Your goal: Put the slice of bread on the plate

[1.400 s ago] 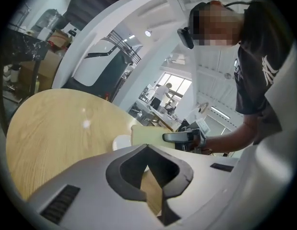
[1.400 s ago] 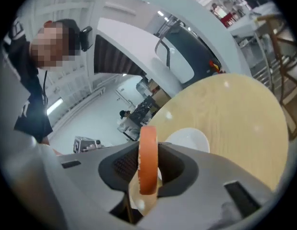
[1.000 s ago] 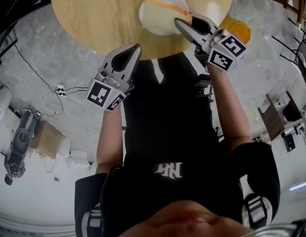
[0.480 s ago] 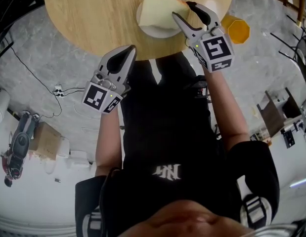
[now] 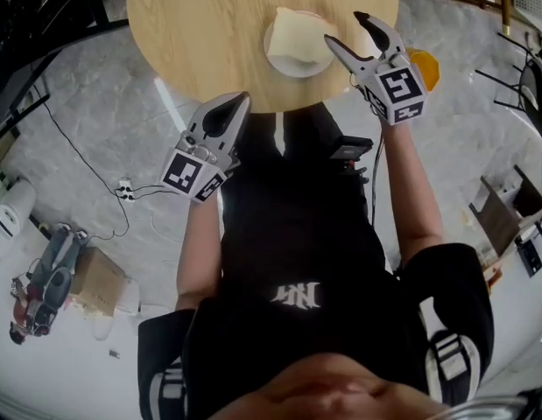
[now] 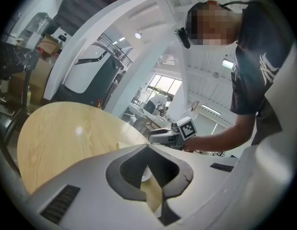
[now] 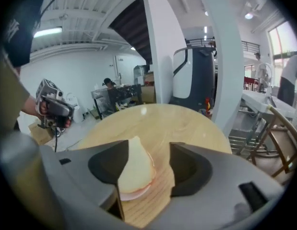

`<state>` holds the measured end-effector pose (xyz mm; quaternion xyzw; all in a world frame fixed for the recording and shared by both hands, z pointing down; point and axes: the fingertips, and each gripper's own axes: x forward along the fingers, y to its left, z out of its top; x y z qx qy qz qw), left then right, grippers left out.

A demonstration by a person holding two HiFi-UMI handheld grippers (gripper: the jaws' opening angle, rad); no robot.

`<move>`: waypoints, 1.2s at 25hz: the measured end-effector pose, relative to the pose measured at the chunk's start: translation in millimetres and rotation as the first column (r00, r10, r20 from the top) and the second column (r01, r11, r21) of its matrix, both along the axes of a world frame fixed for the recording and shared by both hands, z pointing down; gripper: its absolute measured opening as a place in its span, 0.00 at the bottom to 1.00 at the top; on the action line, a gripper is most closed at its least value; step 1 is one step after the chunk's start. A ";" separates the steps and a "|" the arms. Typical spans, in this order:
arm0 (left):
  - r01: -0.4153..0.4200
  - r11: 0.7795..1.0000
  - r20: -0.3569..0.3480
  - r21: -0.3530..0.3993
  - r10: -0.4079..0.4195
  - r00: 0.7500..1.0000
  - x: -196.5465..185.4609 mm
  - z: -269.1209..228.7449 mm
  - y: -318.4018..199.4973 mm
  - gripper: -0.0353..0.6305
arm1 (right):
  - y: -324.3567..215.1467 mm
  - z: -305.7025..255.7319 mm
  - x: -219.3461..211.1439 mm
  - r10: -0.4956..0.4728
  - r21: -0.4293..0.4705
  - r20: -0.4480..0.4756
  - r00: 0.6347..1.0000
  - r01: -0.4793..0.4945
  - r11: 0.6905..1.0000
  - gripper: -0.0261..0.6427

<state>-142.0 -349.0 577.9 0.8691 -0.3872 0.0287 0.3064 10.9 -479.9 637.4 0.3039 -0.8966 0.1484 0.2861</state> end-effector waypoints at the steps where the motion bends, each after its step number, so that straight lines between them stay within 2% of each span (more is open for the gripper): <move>1: -0.017 0.999 -0.002 0.028 0.017 1.000 -6.0 -6.6 -1.9 0.06 | 2.6 -18.1 -6.1 -0.010 0.012 0.042 0.999 0.009 1.000 0.38; 2: -0.038 0.997 -0.003 0.062 0.039 0.999 -11.3 -12.1 -6.2 0.06 | 5.2 -35.9 -13.5 -0.023 0.019 0.089 0.996 0.022 1.000 0.30; 4: -0.090 0.987 0.006 0.133 0.090 0.996 -17.6 -22.5 -16.0 0.06 | 14.4 -70.3 -29.8 -0.064 0.025 0.189 0.980 0.060 0.998 0.26; 5: -0.117 0.979 0.015 0.167 0.116 0.993 -17.6 -29.5 -17.6 0.06 | 24.0 -88.0 -38.0 -0.094 0.024 0.243 0.965 0.091 0.996 0.12; 6: -0.144 0.970 0.025 0.197 0.142 0.990 -15.1 -37.9 -15.8 0.06 | 38.0 -105.7 -45.9 -0.126 0.018 0.302 0.945 0.127 0.992 0.05; 7: -0.168 0.961 0.030 0.219 0.165 0.986 -10.4 -46.9 -11.7 0.06 | 55.0 -122.5 -53.1 -0.156 0.008 0.365 0.918 0.165 0.986 0.03; 10: -0.192 0.950 -0.021 0.247 0.203 0.979 4.6 -78.9 1.7 0.06 | 103.5 -171.4 -72.1 -0.205 0.009 0.567 0.798 0.243 0.970 0.03; 12: -0.177 0.936 -0.068 0.305 0.206 0.976 7.1 -108.4 3.1 0.06 | 120.6 -209.6 -83.5 -0.267 0.103 0.680 0.683 0.271 0.957 0.03; 14: -0.172 0.910 -0.063 0.376 0.210 0.976 8.5 -134.6 2.8 0.06 | 133.8 -247.6 -89.5 -0.378 0.235 0.724 0.577 0.308 0.922 0.03; 15: -0.180 0.901 -0.045 0.395 0.214 0.976 11.6 -143.3 7.9 0.06 | 144.4 -264.2 -88.5 -0.433 0.292 0.720 0.542 0.329 0.898 0.03; 18: -0.221 0.890 0.019 0.399 0.232 0.972 30.3 -155.0 42.2 0.06 | 190.4 -303.6 -69.8 -0.560 0.428 0.680 0.473 0.365 0.827 0.03; 20: -0.233 0.891 0.025 0.390 0.243 0.970 49.7 -155.8 69.0 0.06 | 221.9 -319.2 -45.1 -0.593 0.483 0.681 0.430 0.345 0.805 0.03; 22: -0.220 0.899 -0.008 0.379 0.240 0.971 73.8 -156.1 97.4 0.06 | 260.6 -321.4 -17.6 -0.603 0.494 0.696 0.390 0.349 0.796 0.10; 24: -0.211 0.901 -0.024 0.380 0.238 0.971 99.3 -157.5 128.9 0.06 | 301.4 -315.9 7.9 -0.589 0.472 0.722 0.363 0.365 0.803 0.10; 25: -0.217 0.898 -0.019 0.382 0.242 0.970 112.5 -158.2 146.5 0.06 | 318.8 -310.2 19.6 -0.577 0.460 0.732 0.362 0.362 0.811 0.04; 28: -0.249 0.885 0.046 0.395 0.251 0.967 143.7 -155.3 200.8 0.06 | 355.6 -284.7 47.6 -0.501 0.393 0.770 0.394 0.325 0.860 0.04; 30: -0.265 0.882 0.086 0.390 0.252 0.964 152.1 -155.7 233.6 0.06 | 381.1 -270.9 57.1 -0.474 0.354 0.777 0.414 0.335 0.873 0.04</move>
